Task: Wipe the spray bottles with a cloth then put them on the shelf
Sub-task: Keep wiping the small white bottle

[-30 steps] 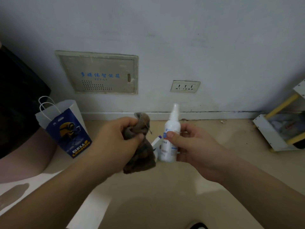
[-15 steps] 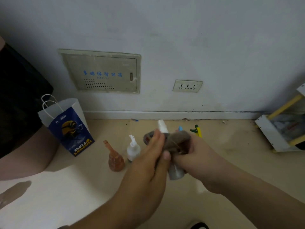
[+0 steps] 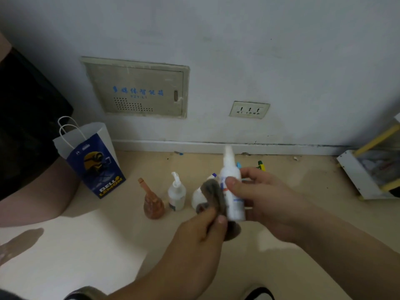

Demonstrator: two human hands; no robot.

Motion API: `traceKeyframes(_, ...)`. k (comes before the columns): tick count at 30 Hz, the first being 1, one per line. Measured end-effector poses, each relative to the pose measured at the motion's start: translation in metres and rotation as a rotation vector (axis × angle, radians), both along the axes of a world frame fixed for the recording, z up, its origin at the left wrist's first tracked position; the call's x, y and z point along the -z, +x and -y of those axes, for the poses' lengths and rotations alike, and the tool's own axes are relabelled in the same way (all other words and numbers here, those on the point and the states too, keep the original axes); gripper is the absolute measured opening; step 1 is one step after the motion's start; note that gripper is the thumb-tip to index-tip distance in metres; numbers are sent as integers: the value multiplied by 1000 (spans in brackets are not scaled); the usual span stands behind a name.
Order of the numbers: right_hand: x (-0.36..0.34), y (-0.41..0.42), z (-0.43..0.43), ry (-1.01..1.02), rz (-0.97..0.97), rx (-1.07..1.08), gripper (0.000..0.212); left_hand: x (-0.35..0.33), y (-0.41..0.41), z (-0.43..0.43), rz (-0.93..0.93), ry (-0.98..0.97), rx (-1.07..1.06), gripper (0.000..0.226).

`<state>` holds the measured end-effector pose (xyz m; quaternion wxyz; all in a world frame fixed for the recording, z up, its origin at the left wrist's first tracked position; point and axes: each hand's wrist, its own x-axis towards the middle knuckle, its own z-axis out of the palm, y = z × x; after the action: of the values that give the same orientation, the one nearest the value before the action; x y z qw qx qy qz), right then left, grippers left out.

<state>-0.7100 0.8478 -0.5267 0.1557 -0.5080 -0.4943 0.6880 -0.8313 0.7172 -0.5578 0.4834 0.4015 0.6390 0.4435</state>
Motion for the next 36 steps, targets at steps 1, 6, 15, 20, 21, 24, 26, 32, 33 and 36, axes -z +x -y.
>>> traceKeyframes(1,-2,1,-4,32,28,15,21,2,2,2,-57,-51,91,28)
traceKeyframes(6,-1,-7,-9,4,33,59,37,-6,-10,-10,-16,-108,-122,29)
traceKeyframes(15,-3,-10,0,-195,-141,-25,29,-15,-22,-31,-253,119,-103,7)
traceKeyframes(20,-6,-7,-7,-188,-184,18,24,-30,-28,-37,-262,126,-125,1)
traceKeyframes(21,-5,-7,-8,-167,-172,21,24,-32,-29,-37,-229,122,-141,4)
traceKeyframes(24,-3,-6,-9,-120,-126,-17,28,-39,-40,-40,46,20,-273,12)
traceKeyframes(26,-3,-5,-9,-98,-110,-41,32,-42,-48,-42,117,36,-385,13)
traceKeyframes(32,-5,-10,3,17,-73,-91,36,-44,-38,-37,-88,259,-125,28)
traceKeyframes(33,-5,-11,6,47,-60,-95,34,-41,-30,-33,-91,268,-58,36)
traceKeyframes(36,-5,-11,11,103,-10,-130,29,-31,-17,-27,-80,249,-56,46)
